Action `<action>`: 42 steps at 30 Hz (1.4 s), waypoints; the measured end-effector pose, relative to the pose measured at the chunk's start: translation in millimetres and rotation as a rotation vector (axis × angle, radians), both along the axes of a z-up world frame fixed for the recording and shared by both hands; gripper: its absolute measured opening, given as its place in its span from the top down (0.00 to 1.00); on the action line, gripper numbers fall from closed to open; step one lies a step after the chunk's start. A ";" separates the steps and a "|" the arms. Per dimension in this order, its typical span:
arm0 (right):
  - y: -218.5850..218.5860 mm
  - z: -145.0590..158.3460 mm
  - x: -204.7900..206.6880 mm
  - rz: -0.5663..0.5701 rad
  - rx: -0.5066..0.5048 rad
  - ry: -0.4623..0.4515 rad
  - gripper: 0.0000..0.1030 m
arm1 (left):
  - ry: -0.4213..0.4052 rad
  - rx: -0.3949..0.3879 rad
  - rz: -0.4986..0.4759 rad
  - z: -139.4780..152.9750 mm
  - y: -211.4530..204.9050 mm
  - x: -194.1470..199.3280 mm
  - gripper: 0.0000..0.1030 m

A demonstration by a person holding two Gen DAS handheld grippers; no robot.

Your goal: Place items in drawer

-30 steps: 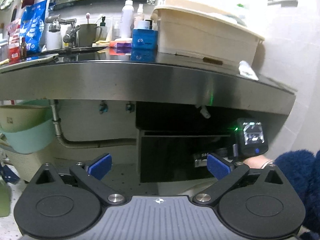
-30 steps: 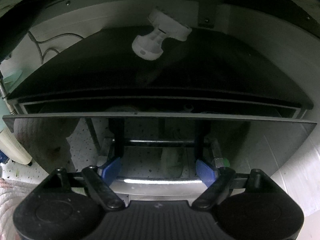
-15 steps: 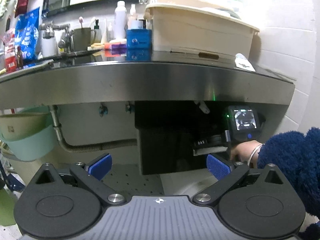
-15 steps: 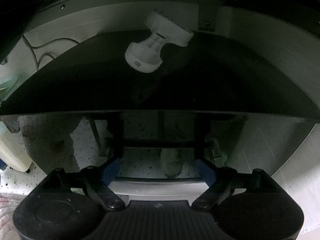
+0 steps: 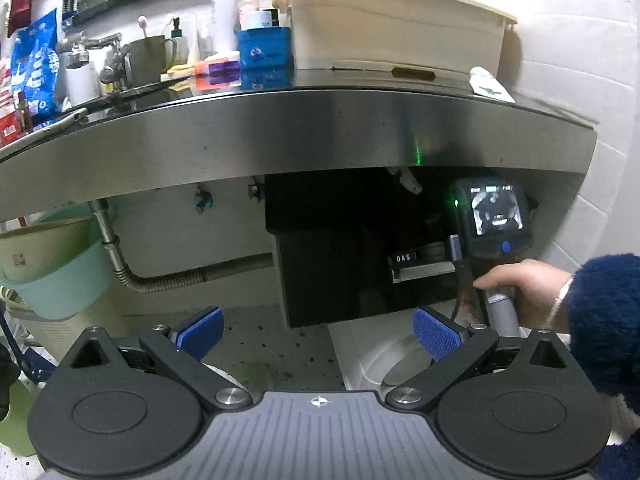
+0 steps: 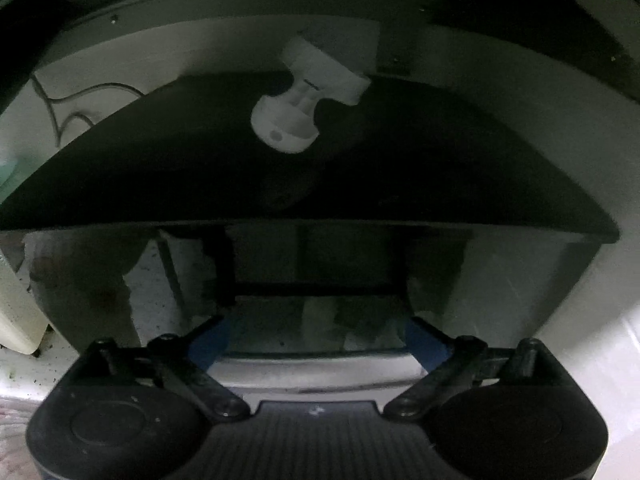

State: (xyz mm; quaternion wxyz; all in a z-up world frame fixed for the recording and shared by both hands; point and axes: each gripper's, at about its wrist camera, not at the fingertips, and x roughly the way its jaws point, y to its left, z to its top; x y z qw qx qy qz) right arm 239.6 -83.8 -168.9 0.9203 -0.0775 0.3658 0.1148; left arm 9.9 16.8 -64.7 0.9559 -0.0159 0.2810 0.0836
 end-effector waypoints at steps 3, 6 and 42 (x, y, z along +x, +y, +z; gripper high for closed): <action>-5.0 12.5 -5.5 0.027 0.036 0.040 0.07 | 0.001 -0.011 -0.002 1.1 2.0 2.0 0.01; -11.1 28.4 -17.4 0.018 0.060 0.057 0.07 | 0.011 -0.023 0.007 3.1 5.4 5.7 0.01; -62.5 205.5 -155.0 0.038 0.104 -0.038 0.07 | 0.015 -0.105 0.014 67.0 4.4 43.5 0.01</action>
